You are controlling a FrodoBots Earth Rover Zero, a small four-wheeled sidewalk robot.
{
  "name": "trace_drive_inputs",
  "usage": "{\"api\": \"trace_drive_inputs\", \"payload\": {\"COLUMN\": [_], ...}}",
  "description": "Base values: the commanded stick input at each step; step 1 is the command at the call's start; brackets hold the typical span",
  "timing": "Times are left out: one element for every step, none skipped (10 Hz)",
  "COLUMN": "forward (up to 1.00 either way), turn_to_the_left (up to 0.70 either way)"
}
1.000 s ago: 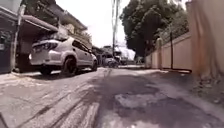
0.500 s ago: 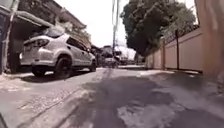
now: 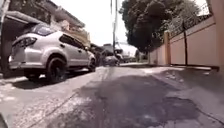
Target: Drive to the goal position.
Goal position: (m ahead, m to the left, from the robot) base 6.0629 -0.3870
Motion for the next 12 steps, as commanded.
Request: {"api": "trace_drive_inputs", "payload": {"forward": [1.0,1.0,1.0,1.0,1.0,1.0,1.0,1.0,1.0,1.0,1.0,1.0], "turn_to_the_left": [0.0,0.0,0.0,0.0,-0.18,-0.27,-0.27,-0.17,0.0,0.0,0.0,0.0]}}
